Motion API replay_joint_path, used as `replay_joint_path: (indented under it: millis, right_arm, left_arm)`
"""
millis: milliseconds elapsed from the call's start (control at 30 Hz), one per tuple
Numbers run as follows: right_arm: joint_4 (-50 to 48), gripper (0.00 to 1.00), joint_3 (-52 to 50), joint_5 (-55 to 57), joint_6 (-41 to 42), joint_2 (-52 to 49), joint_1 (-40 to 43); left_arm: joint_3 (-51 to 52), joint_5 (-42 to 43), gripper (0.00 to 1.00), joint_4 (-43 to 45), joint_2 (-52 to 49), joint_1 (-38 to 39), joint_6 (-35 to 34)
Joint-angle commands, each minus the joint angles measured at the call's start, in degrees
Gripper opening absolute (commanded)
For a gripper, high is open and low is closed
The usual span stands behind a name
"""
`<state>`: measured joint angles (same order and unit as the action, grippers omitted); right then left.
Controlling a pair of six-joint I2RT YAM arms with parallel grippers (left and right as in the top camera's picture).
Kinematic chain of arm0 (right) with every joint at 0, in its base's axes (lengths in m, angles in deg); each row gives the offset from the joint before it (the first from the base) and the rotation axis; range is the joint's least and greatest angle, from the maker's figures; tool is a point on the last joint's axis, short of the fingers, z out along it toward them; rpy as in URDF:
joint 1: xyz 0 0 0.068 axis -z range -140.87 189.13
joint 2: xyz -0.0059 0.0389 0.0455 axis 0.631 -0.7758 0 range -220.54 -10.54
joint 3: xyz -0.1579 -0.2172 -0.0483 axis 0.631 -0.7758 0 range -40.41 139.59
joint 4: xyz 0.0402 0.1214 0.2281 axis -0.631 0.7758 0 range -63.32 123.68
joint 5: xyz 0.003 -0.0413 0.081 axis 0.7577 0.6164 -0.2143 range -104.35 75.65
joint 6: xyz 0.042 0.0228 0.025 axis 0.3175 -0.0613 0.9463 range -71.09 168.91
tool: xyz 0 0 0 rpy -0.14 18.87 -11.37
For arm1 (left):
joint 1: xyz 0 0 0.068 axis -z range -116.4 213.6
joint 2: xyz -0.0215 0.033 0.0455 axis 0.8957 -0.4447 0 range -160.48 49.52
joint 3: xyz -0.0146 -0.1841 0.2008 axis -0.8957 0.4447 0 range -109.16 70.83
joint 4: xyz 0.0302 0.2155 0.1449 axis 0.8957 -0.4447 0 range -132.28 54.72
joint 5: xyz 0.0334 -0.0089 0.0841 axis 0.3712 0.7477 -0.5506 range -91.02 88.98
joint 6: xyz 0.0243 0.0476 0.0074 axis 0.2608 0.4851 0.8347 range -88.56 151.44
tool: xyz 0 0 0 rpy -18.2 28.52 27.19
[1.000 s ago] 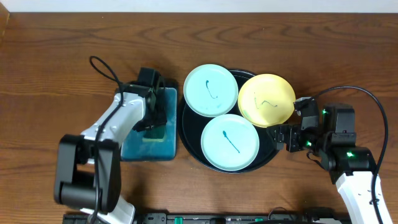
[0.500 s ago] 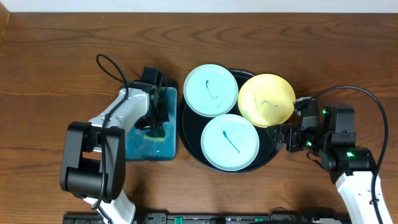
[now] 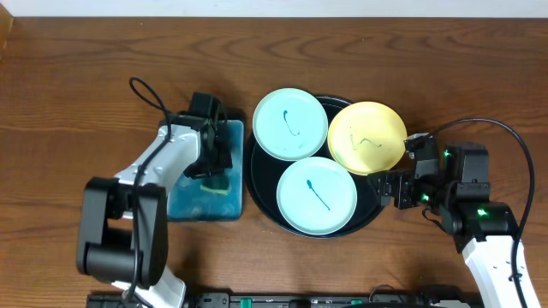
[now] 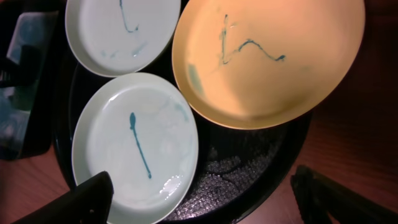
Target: Clean dirty plates on tray and stack at the side
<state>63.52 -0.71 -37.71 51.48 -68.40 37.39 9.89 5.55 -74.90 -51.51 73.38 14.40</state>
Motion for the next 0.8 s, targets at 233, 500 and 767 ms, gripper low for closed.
replay_joint_path:
  millis: [233,500,767]
  right_arm:
    - [-0.63,0.80,1.38,4.72,3.19,-1.62,-0.98]
    - [-0.90,0.78,1.38,5.14,3.26,-6.78,-3.74]
    - [-6.32,0.74,1.38,5.77,3.65,-14.01,-6.54]
  left_arm:
    - [0.61,6.49,0.07,-0.44,7.39,0.15,4.83]
    - [0.61,9.46,0.07,-0.59,7.39,0.13,6.91]
    - [0.61,16.06,0.07,-0.59,7.61,-4.24,8.50]
